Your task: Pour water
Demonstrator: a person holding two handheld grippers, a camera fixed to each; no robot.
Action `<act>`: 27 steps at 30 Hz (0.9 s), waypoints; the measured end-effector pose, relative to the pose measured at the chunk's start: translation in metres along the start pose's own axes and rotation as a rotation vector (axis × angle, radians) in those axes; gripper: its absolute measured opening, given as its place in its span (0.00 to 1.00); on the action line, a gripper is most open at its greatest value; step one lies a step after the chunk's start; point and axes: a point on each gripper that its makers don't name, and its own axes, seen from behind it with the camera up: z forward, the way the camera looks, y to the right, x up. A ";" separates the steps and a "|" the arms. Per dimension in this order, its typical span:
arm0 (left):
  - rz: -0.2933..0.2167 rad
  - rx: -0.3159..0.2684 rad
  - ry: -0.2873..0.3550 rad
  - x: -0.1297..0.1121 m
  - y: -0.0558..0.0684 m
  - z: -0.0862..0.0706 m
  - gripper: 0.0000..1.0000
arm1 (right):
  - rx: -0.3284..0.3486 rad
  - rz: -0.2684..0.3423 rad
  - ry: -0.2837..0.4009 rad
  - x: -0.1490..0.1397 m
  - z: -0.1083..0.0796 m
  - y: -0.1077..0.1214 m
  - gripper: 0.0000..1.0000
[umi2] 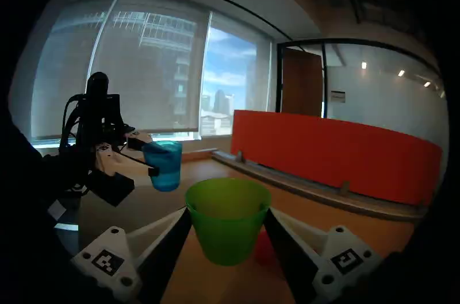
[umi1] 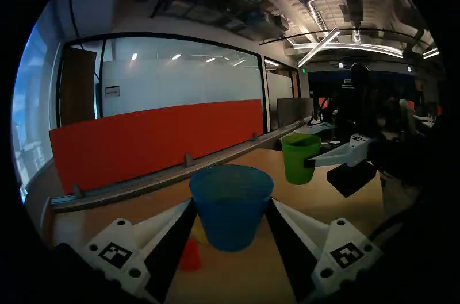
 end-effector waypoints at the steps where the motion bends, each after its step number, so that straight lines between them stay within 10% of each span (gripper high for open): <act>1: 0.008 0.002 0.003 0.002 0.000 0.000 0.82 | 0.004 0.002 0.001 0.000 0.001 -0.001 0.88; 27: 0.253 0.076 0.037 0.033 -0.010 0.010 0.83 | 0.130 0.038 0.006 -0.019 0.029 -0.044 0.88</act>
